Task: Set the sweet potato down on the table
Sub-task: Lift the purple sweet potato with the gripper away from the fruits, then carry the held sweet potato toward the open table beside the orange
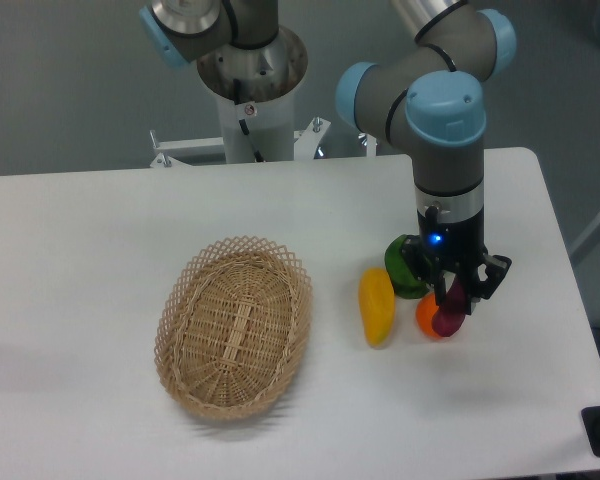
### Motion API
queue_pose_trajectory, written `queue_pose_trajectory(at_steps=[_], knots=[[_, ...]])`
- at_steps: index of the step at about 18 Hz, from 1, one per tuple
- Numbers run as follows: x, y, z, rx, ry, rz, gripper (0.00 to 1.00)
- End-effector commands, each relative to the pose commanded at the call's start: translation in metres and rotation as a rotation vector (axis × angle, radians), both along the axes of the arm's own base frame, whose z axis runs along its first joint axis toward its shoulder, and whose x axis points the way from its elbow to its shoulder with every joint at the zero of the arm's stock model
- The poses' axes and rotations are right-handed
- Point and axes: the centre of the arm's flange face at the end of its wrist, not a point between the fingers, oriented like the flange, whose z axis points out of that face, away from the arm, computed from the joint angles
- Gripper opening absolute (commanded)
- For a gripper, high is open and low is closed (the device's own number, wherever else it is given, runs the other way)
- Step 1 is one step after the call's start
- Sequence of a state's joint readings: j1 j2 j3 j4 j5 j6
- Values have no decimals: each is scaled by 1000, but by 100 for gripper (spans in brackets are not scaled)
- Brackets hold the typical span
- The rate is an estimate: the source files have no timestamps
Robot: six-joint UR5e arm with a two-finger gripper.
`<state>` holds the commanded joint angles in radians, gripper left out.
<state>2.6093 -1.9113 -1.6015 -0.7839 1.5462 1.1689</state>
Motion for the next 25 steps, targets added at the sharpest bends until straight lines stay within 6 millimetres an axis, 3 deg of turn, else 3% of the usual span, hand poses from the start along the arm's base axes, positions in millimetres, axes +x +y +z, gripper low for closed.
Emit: queue_pose_trajectory(at_steps=[9,17,19,25], knots=[[-4,3,-3,-2,5,7,45],[-12,19,-41,32,-11,96,45],[-9,30,-53,28,-12,134,45],[-2,86,-94,84,-49,375,45]])
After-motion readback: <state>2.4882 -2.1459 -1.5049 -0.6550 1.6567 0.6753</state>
